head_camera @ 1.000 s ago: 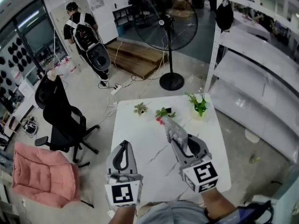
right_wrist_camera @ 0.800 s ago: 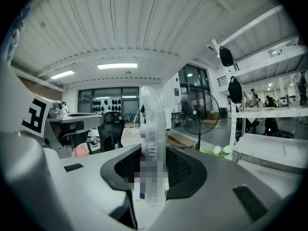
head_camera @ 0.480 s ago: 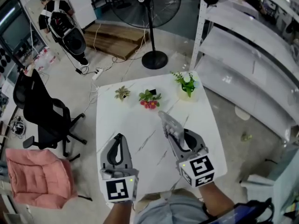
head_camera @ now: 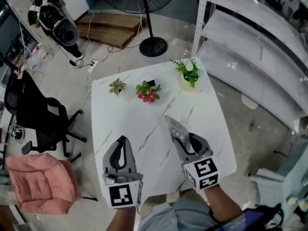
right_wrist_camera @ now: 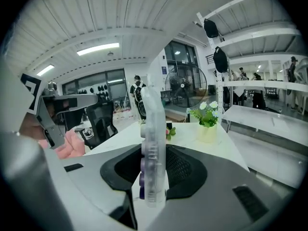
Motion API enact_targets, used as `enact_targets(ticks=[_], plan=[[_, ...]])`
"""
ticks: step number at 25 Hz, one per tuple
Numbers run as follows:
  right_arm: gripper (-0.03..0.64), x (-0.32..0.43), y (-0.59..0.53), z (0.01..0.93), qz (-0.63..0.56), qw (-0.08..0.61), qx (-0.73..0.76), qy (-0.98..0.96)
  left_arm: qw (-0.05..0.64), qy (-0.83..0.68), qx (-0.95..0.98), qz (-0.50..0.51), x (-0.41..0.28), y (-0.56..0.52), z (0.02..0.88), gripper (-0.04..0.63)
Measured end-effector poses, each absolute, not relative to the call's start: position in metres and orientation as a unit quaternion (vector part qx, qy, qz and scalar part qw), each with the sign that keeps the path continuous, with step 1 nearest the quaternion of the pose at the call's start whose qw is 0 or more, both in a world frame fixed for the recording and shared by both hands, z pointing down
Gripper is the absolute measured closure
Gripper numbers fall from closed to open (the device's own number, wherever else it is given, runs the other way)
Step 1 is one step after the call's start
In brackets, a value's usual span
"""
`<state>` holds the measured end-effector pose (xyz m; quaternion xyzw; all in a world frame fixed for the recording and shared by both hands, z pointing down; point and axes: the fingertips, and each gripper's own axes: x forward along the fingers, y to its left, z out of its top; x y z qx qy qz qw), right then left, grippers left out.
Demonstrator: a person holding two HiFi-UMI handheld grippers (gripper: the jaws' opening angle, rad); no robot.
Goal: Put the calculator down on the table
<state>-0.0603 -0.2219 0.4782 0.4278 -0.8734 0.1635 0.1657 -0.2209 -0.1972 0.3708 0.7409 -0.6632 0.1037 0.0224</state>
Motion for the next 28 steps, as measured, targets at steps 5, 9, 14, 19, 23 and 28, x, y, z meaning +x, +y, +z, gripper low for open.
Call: enact_targets(ticks=[5,9,14,19,23,28], plan=[[0.472,-0.058,-0.219,0.508,0.187,0.183,0.43,-0.864,0.035,-0.658,0.744,0.114,-0.22,-0.204,0.387,0.588],[0.472,-0.057,-0.214,0.535,0.21,0.202,0.43,-0.855,0.048,-0.652,0.746,0.126,-0.221,-0.208,0.402,0.588],[0.472,-0.054,-0.209,0.56,0.235,0.222,0.432,-0.842,0.064,-0.645,0.75,0.13,-0.22,-0.215,0.417,0.588],[0.469,-0.054,-0.209,0.57,0.252,0.229,0.434,-0.834,0.073,-0.637,0.757,0.131,-0.218,-0.223,0.426,0.588],[0.469,-0.056,-0.212,0.569,0.258,0.232,0.437,-0.83,0.078,-0.632,0.76,0.13,-0.218,-0.226,0.43,0.588],[0.468,-0.059,-0.218,0.57,0.264,0.235,0.439,-0.826,0.082,-0.633,0.759,0.128,-0.222,-0.231,0.43,0.588]])
